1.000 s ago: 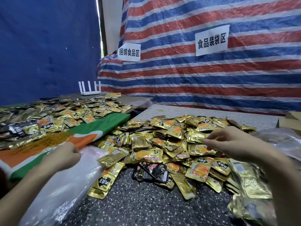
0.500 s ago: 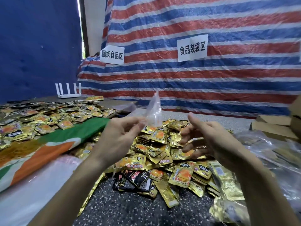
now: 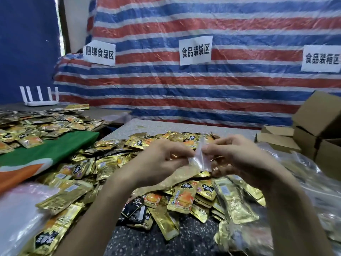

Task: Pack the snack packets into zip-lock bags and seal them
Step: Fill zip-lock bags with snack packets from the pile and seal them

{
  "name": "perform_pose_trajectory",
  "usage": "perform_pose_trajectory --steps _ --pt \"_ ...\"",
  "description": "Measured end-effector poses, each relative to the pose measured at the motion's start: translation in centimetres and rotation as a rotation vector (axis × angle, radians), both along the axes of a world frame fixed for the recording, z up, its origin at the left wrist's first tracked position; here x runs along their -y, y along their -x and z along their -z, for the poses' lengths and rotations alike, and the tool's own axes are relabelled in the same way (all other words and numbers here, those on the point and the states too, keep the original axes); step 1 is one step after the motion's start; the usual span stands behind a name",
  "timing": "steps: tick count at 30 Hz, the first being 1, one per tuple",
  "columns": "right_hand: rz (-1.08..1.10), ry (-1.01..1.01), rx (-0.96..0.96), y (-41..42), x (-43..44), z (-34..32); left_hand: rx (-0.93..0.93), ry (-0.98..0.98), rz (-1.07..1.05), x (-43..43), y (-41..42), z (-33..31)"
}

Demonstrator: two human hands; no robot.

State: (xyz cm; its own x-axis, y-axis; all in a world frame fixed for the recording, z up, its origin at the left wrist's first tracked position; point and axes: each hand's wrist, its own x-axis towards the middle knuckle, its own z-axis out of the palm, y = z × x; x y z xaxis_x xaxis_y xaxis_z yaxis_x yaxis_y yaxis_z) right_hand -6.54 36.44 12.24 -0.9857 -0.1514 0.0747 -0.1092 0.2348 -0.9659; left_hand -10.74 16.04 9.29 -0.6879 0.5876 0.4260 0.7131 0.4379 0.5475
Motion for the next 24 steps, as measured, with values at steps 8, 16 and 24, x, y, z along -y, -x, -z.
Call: perform_pose_trajectory --steps 8,16,24 --pt "-0.043 -0.016 -0.003 -0.2 0.6 -0.4 0.444 -0.200 0.121 0.9 1.2 -0.8" --pt "-0.095 -0.062 -0.020 -0.4 2.0 -0.3 0.485 -0.304 0.098 0.2 1.3 -0.3" --pt "0.221 -0.158 -0.271 -0.1 0.3 -0.3 0.554 -0.494 -0.010 3.5 1.8 -0.8"
